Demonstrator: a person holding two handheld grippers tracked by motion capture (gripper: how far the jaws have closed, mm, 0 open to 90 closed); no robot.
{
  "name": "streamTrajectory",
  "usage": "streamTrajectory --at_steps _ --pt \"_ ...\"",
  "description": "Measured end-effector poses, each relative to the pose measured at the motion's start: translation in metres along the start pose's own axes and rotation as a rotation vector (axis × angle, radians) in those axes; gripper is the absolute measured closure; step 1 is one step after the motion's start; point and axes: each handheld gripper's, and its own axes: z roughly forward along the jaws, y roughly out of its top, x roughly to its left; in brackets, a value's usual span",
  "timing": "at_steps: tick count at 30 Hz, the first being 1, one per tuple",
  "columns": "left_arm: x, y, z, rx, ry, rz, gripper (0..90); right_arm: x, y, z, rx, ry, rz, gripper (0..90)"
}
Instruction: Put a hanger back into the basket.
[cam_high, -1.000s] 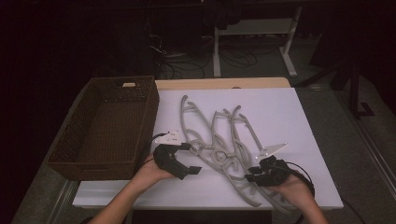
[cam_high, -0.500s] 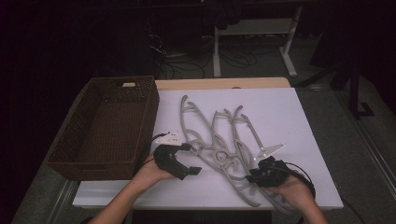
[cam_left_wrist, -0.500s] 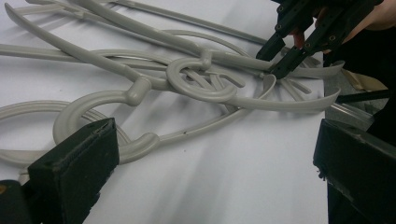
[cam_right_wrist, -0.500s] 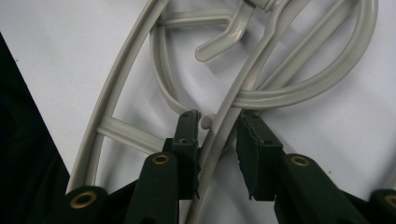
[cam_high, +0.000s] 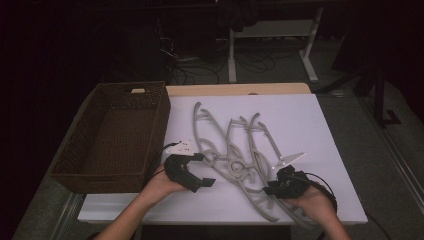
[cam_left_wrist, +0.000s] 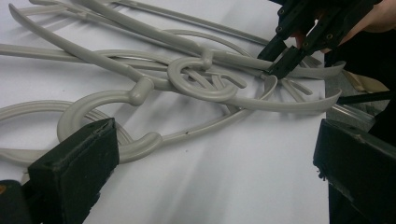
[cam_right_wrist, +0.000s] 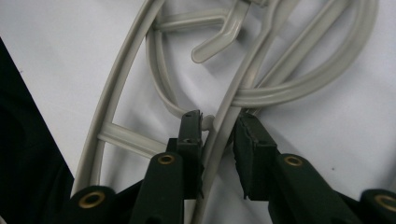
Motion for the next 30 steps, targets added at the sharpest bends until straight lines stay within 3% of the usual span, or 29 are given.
streamTrajectory --at_steps 10,13,15,23,27,30 --pt "0.0 0.0 -0.001 -0.002 0.001 0.002 0.3 -0.003 0.002 -0.007 -0.037 0.006 0.009 76.5" --pt "0.001 0.001 -0.002 -0.005 0.002 0.0 0.3 -0.006 0.002 -0.011 -0.062 -0.042 -0.004 81.2" --pt "0.001 0.001 -0.002 -0.006 0.006 -0.002 0.3 -0.009 0.004 -0.015 -0.092 0.001 0.007 81.2" --pt "0.002 0.003 -0.007 -0.013 0.018 -0.001 0.3 -0.014 0.016 -0.014 -0.115 0.012 -0.048 81.3" --pt "0.002 0.011 -0.016 -0.026 0.036 0.001 0.3 -0.017 0.025 -0.016 -0.14 0.031 -0.086 81.3" --pt "0.002 0.018 -0.023 -0.036 0.046 0.005 0.3 -0.02 0.03 -0.014 -0.128 0.05 -0.124 81.3"
